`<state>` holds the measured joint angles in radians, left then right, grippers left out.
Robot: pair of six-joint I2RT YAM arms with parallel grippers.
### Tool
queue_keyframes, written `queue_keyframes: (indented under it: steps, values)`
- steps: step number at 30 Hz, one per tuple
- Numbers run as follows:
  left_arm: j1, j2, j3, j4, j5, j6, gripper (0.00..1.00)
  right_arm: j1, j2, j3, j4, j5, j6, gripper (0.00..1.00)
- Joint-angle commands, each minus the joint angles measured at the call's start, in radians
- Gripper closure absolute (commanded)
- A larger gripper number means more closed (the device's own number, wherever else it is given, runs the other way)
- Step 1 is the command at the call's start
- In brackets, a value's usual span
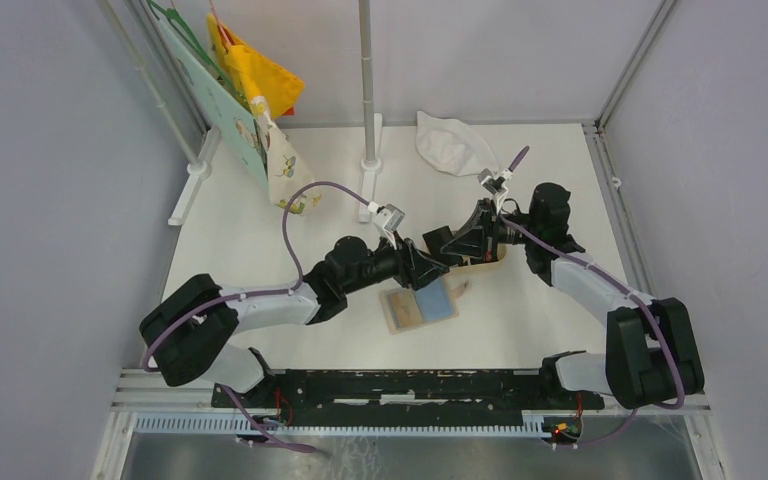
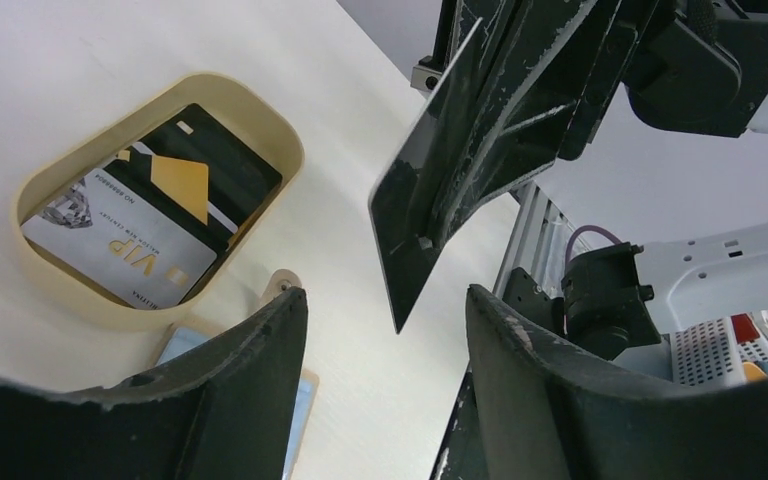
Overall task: Put the credit cards into the card holder
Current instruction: Insert the credit card into the card holder.
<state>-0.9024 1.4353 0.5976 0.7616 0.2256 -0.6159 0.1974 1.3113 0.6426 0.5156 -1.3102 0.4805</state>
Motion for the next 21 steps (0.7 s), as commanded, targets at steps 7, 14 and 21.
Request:
queue_keyframes:
  steps: [7,14,21]
  values:
    - [0.028,0.033,0.028,0.158,0.109,-0.077,0.78,0.03,-0.018,0.013,0.052,-0.041,-0.024,0.93]
    - [0.04,0.008,-0.008,0.175,0.15,-0.051,0.98,0.041,-0.015,0.031,-0.027,-0.047,-0.101,0.79]
    - [0.051,-0.045,-0.031,0.075,0.244,0.027,0.98,0.044,-0.019,0.157,-0.487,-0.026,-0.538,0.3]
